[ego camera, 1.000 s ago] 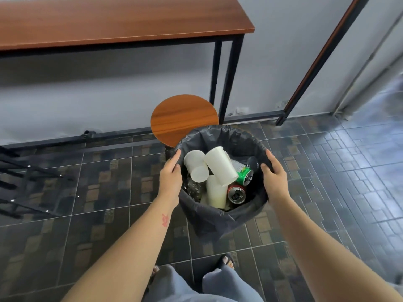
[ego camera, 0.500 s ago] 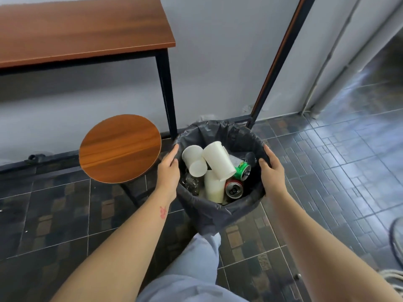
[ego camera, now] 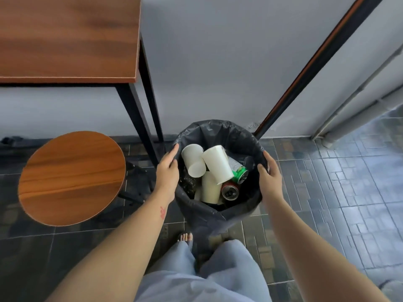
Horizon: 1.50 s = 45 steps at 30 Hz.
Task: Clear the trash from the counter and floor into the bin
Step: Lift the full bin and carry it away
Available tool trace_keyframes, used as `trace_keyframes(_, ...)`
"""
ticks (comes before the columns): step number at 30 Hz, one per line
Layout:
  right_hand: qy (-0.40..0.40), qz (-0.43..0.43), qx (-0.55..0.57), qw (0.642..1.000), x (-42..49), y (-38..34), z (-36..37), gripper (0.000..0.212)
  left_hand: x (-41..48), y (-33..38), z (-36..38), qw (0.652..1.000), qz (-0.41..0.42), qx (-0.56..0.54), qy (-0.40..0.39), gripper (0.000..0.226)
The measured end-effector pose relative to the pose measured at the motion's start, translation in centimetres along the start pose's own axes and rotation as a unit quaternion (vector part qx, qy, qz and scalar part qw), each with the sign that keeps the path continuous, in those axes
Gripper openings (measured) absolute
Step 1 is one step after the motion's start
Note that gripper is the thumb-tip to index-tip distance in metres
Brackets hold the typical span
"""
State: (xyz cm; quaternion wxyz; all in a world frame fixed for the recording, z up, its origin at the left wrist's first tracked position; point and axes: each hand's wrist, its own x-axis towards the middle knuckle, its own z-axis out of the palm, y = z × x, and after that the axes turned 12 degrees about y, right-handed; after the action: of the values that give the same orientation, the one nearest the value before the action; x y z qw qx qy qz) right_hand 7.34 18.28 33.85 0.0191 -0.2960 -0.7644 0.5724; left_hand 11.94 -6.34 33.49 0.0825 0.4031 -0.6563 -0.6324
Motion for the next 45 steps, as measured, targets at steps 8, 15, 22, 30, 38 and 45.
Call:
trace_keyframes(8,-0.110,0.020,-0.069,0.991,11.2,-1.4,4.6,0.042,3.0,-1.5,6.8,0.989,-0.066,-0.040,0.124,0.048)
trace_keyframes(15,-0.178,0.018,-0.117,0.977,19.1,0.0,10.1,0.041,7.2,-5.7,11.8,0.971,-0.095,-0.049,0.213,0.048)
trace_keyframes(22,-0.213,-0.004,-0.129,0.969,25.0,6.6,18.6,0.041,15.1,-13.2,14.3,0.960,-0.118,-0.032,0.250,0.049)
trace_keyframes(30,-0.224,-0.017,-0.126,0.966,31.5,18.4,28.1,0.041,25.1,-25.4,17.5,0.956,-0.103,-0.029,0.274,0.050)
trace_keyframes(38,-0.235,-0.040,-0.119,0.964,34.8,27.5,34.2,0.039,30.6,-35.1,18.5,0.957,-0.084,0.012,0.277,0.052)
trace_keyframes(45,-0.218,-0.076,-0.137,0.963,35.6,31.9,36.7,0.042,32.8,-39.6,18.8,0.957,-0.035,0.147,0.246,0.059)
